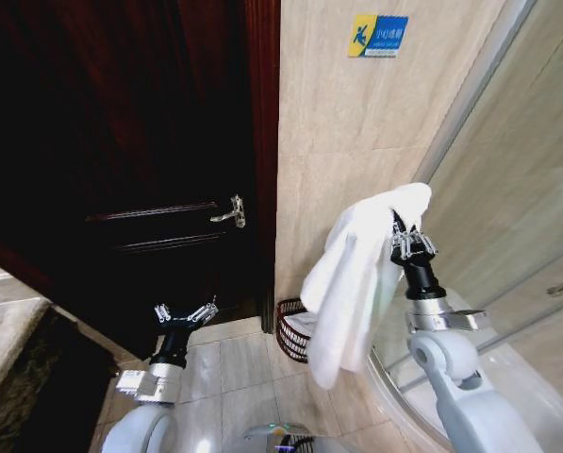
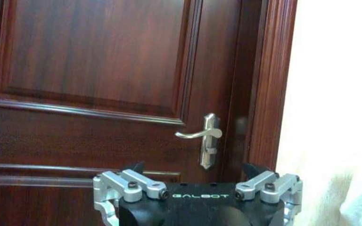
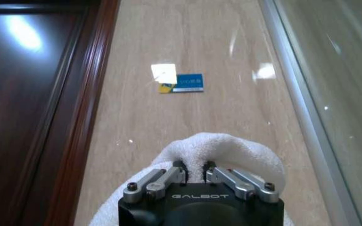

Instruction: Discard the used towel into the hamper.

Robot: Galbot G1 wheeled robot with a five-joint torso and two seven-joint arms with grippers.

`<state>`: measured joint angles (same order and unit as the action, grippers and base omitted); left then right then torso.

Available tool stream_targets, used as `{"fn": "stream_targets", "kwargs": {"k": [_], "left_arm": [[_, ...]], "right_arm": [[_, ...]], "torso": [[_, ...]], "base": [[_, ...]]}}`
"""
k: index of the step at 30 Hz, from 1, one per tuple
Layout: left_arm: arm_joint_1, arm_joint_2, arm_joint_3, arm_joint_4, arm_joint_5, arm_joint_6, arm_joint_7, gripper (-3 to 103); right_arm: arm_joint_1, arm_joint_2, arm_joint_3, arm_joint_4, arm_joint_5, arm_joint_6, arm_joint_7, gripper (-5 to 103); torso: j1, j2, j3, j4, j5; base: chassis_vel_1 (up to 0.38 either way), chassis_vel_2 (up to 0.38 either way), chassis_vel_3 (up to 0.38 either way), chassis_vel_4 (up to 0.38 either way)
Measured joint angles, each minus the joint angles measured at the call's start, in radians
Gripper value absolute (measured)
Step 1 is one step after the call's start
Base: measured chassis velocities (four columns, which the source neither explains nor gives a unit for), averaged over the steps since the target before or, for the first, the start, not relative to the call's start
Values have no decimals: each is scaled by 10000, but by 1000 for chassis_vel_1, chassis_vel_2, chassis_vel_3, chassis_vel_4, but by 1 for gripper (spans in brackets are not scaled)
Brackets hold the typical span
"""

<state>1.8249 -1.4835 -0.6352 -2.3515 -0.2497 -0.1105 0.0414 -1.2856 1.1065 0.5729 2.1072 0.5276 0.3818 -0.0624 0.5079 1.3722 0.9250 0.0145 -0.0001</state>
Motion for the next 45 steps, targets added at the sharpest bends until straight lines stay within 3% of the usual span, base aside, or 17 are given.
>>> {"fn": "stream_targets", "kwargs": {"k": [16, 20, 23, 28, 45], "left_arm": [[0, 0, 0, 0, 0, 0, 0, 100], [0, 0, 0, 0, 0, 0, 0, 100], [0, -1, 0, 0, 0, 0, 0, 100], [-1, 0, 0, 0, 0, 0, 0, 100], [-1, 0, 0, 0, 0, 0, 0, 100]], "right_arm": [[1722, 88, -633, -1766, -162, 44, 13, 13], [2101, 235, -919, -2597, -219, 297, -135, 13], [2515, 437, -1274, -3600, -341, 1062, -602, 13], [3059, 698, -1705, -4376, -439, 1482, -779, 13], [3889, 1187, -2047, -6020, -439, 2020, -1015, 13]], "torso": [[0, -1, 1, 1, 2], [0, -1, 0, 1, 2], [1, -1, 1, 1, 2], [0, -2, 1, 1, 2], [0, -1, 0, 1, 1]], "base": [[0, 0, 0, 0], [0, 0, 0, 0], [0, 0, 0, 0], [0, 0, 0, 0], [0, 0, 0, 0]]}}
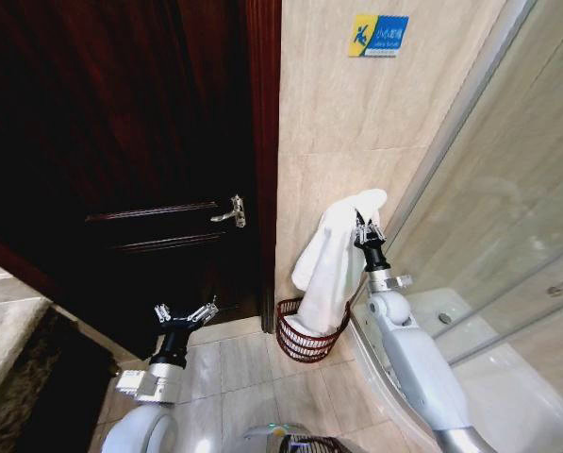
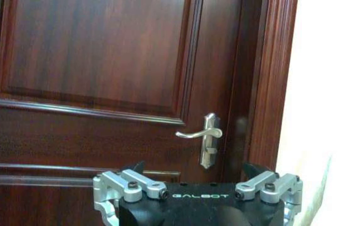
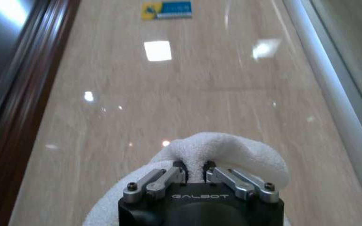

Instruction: Discard the used towel into the hamper.

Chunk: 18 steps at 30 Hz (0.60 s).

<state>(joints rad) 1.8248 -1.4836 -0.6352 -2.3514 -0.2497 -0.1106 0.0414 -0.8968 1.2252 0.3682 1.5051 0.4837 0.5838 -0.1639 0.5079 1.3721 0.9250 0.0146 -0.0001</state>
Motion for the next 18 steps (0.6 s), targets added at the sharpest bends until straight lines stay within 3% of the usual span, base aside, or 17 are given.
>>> {"fn": "stream_targets", "kwargs": {"k": [8, 18], "left_arm": [[0, 0, 0, 0, 0, 0, 0, 100], [0, 0, 0, 0, 0, 0, 0, 100]], "right_arm": [[23, 575, 266, -1571, 12, 773, -662, 13], [-464, 794, 328, -1708, -234, 970, -469, 13]], "torso": [[0, 0, 0, 0, 1], [0, 0, 0, 0, 2]], "base": [[0, 0, 0, 0], [0, 0, 0, 0]]}}
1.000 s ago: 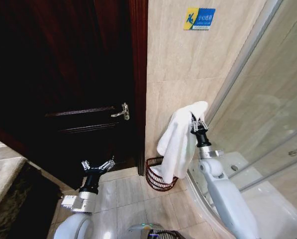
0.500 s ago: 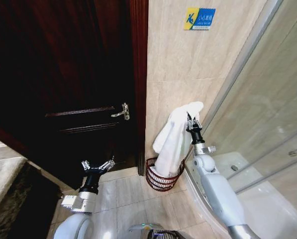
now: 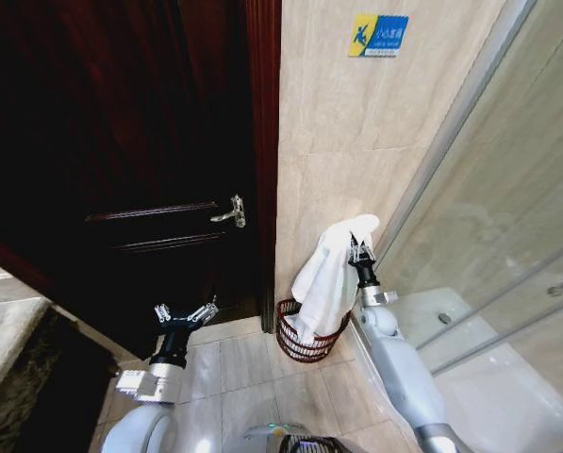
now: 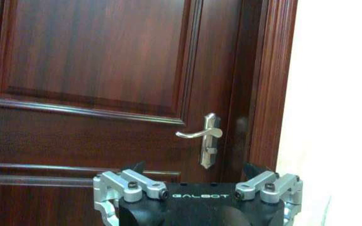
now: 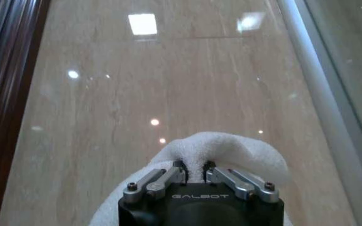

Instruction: Discard the used towel into the hamper.

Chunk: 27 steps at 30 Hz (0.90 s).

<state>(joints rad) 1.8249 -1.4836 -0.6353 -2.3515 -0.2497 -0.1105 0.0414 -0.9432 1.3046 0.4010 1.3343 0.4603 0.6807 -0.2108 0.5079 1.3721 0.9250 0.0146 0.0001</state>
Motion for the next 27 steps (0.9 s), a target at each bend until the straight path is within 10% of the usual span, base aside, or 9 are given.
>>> {"fn": "stream_targets", "kwargs": {"k": [27], "left_arm": [[0, 0, 0, 0, 0, 0, 0, 100]], "right_arm": [[-1759, 1370, 579, 78, -775, 1, 643, 13]], "torso": [[-3, 1, -1, 1, 1]], "base": [[-19, 15, 20, -18]]}}
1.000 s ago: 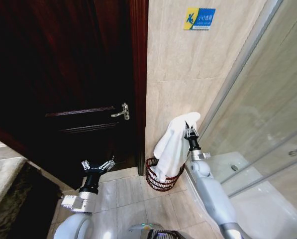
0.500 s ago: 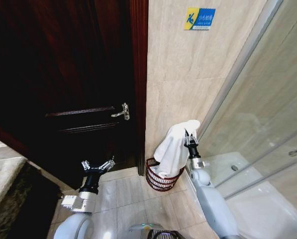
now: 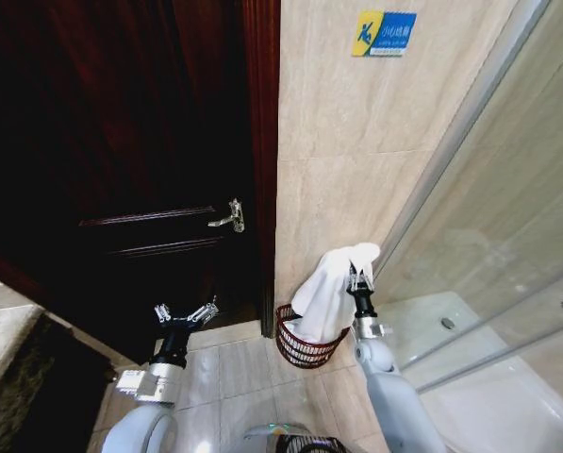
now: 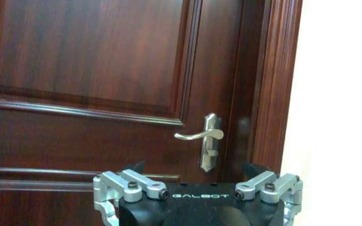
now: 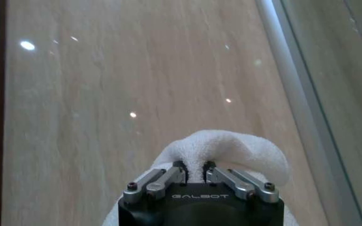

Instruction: Discard the used towel into the hamper.

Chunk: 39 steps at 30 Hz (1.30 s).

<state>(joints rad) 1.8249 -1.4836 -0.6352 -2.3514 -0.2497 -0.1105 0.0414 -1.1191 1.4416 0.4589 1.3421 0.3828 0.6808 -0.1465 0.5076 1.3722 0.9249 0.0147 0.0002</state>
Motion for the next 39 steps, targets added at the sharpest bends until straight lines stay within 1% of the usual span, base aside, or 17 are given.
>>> {"fn": "stream_targets", "kwargs": {"k": [4, 6, 8, 11, 14, 15, 19, 23, 26, 27, 30, 31, 34, 35, 37, 38, 39], "left_arm": [[0, 0, 0, 0, 0, 0, 0, 100], [0, 0, 0, -1, 0, 0, 0, 100], [0, 0, 0, 0, 0, 0, 0, 100], [0, 0, 0, 0, 0, 0, 0, 100], [0, 0, 0, 0, 0, 0, 0, 100], [0, 0, 0, 0, 0, 0, 0, 100], [0, 0, 0, 0, 0, 0, 0, 100], [0, 0, 0, 0, 0, 0, 0, 100], [0, 0, 0, 0, 0, 0, 0, 100], [0, 0, 0, 0, 0, 0, 0, 100], [0, 0, 0, 0, 0, 0, 0, 100], [0, 0, 0, 0, 0, 0, 0, 100], [0, 0, 0, 0, 0, 0, 0, 100], [0, 0, 0, 0, 0, 0, 0, 100], [0, 0, 0, 0, 0, 0, 0, 100], [0, 1, 0, 0, 0, 0, 0, 100], [0, 1, 0, 0, 0, 0, 0, 100]], "right_arm": [[7, 181, 55, -511, -163, -196, 157, 13], [7, 187, 66, -698, -204, -244, 182, 13], [-6, 176, 105, -1105, -255, -446, 171, 13], [-6, 131, 102, -1522, -128, -654, -59, 13], [114, 81, 71, -2210, 75, -873, -563, 13], [114, 81, 71, -2210, 75, -873, -563, 13], [158, -8, -24, -2602, 356, -1245, -1204, 13], [186, -19, -58, -2722, 401, -1416, -1374, 13], [332, -87, -75, -2768, 417, -1878, -1519, 13], [332, -87, -75, -2768, 417, -1878, -1519, 13], [396, -203, -77, -2743, 258, -2420, -1479, 13], [396, -203, -77, -2743, 258, -2420, -1479, 13], [320, -345, -111, -2711, 249, -2944, -1516, 13], [320, -345, -111, -2711, 249, -2944, -1516, 13], [223, -426, -192, -2689, 252, -3297, -1506, 13], [211, -418, -224, -2724, 249, -3184, -1332, 13], [211, -418, -224, -2724, 249, -3184, -1332, 13]], "torso": [[0, 1, 0, 1, -3], [0, 1, 0, 1, -2], [1, 1, 0, -1, -3], [3, 1, 0, -2, -1], [2, 1, 0, -1, -1], [2, 1, 0, -1, -1], [3, 1, 0, -1, -2], [3, 1, 0, -1, -1], [3, 1, 1, 0, -2], [3, 1, 1, 0, -2], [3, 0, 1, 0, -1], [3, 0, 1, 0, -1], [3, 0, 1, 0, -3], [3, 0, 1, 0, -3], [3, -1, 1, -2, -1], [3, -1, 1, -2, -2], [3, -1, 1, -2, -2]], "base": [[0, 0, 0, 0], [0, 0, 0, 0], [0, 0, 0, 0], [0, 0, 0, 0], [0, 0, 0, 0], [0, 0, 0, 0], [0, 0, 0, 0], [0, 0, 0, 0], [0, 0, 0, 0], [0, 0, 0, 0], [0, 0, 0, 0], [0, 0, 0, 0], [0, 0, 0, 0], [0, 0, 0, 0], [0, 0, 0, 0], [0, 0, 0, 0], [0, 0, 0, 0]]}}
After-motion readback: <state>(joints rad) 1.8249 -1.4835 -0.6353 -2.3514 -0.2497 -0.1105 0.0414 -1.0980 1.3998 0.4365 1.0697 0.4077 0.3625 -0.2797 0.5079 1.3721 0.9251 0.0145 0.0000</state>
